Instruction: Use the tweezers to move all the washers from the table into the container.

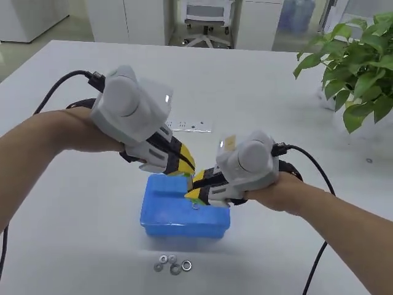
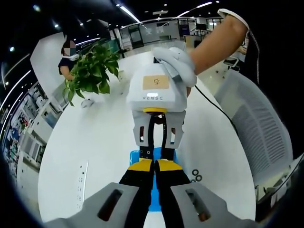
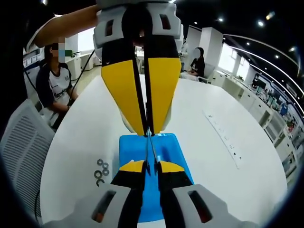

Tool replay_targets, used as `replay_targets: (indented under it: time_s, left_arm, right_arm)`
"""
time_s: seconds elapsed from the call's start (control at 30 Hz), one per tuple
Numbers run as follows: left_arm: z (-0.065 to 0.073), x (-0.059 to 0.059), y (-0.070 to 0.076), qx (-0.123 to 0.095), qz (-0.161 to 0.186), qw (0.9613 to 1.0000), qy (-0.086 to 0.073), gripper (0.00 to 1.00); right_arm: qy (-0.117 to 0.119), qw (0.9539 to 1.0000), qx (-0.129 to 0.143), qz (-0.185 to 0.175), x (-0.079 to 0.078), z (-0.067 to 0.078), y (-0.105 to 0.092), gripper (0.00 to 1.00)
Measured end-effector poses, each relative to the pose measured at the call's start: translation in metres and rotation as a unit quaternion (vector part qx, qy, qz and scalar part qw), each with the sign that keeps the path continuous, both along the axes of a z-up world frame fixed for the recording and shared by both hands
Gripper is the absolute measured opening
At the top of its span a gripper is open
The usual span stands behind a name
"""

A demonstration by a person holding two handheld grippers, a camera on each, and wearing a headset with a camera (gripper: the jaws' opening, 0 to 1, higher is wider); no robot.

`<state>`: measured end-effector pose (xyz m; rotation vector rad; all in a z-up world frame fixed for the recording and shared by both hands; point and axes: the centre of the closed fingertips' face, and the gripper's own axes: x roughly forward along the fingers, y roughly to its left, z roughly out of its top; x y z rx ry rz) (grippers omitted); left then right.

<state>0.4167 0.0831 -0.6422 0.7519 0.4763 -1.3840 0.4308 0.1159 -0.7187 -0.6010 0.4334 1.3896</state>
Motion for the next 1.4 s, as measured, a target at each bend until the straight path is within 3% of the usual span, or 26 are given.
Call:
replay_targets:
  time_s: [0.23, 0.5, 0.83, 1.4]
  left_arm:
    - [0.011, -0.013, 0.007, -0.001, 0.004, 1.0000, -0.001, 0.05]
    - [0.014, -0.031, 0.009, 0.004, 0.004, 1.0000, -0.002, 0.05]
    - [0.008, -0.053, 0.007, 0.010, 0.001, 1.0000, 0.000, 0.05]
    - [-0.011, -0.075, 0.005, 0.013, -0.011, 0.9998, 0.010, 0.05]
  right_arm:
    - [-0.009, 0.9999, 0.009, 0.002, -0.013, 0.012, 0.006, 0.12]
    - [-0.013, 0.9998, 0.012, 0.009, -0.031, 0.016, 0.010, 0.12]
    - [-0.013, 0.9998, 0.008, 0.017, -0.053, 0.009, 0.007, 0.11]
    - [0.000, 0.9998, 0.000, 0.019, -0.077, -0.010, 0.001, 0.11]
